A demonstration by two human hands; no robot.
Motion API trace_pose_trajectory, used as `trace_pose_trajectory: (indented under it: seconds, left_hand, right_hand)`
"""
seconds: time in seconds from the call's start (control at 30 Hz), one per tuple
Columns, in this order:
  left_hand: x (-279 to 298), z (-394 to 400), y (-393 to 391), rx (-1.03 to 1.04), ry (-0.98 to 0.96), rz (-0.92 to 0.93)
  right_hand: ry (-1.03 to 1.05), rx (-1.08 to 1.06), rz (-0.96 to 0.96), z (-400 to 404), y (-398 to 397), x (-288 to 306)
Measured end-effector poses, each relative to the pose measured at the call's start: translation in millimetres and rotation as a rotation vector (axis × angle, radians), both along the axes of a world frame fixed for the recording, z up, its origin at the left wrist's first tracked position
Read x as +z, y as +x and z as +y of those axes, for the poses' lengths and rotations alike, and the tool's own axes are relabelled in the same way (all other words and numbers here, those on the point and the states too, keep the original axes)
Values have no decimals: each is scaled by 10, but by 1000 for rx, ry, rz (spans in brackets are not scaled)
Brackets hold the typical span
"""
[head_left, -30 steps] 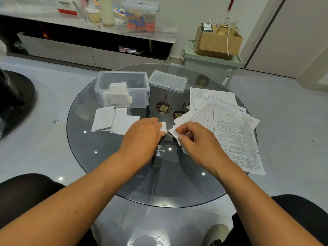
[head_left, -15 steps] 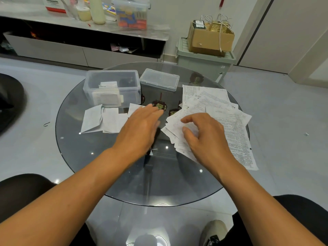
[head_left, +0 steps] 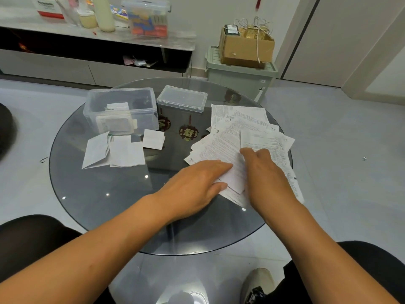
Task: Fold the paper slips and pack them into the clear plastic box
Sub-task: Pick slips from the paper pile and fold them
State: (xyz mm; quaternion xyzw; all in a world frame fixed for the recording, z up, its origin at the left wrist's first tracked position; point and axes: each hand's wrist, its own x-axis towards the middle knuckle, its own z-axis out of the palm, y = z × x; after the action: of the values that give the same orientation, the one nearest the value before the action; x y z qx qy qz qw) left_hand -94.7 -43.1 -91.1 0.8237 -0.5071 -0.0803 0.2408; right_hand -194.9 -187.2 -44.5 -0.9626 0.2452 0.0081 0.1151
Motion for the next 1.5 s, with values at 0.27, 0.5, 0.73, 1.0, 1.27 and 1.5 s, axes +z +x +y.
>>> trace_pose_trajectory:
  seconds: [0.27,0.5,0.73,1.0,1.27,1.5]
  left_hand:
    - [16,114,63,87,-266,239]
    - [-12,321,260,113,-284,112]
    - [119,614,384,58,-129,84]
    - [236,644,238,119,-79,345]
    - [64,486,162,348,-222,278]
    - [-17,469,210,384,-224,73]
  right_hand:
    - [-28,265,-235,241,6,19]
    - [292,495,-200,217,28,-37]
    - [350,391,81,-178,-94,93]
    - [507,145,-193,-243,-8,-12]
    - [462,-48,-331,39,176,-239]
    - [322,-110,-286,93,239,-272]
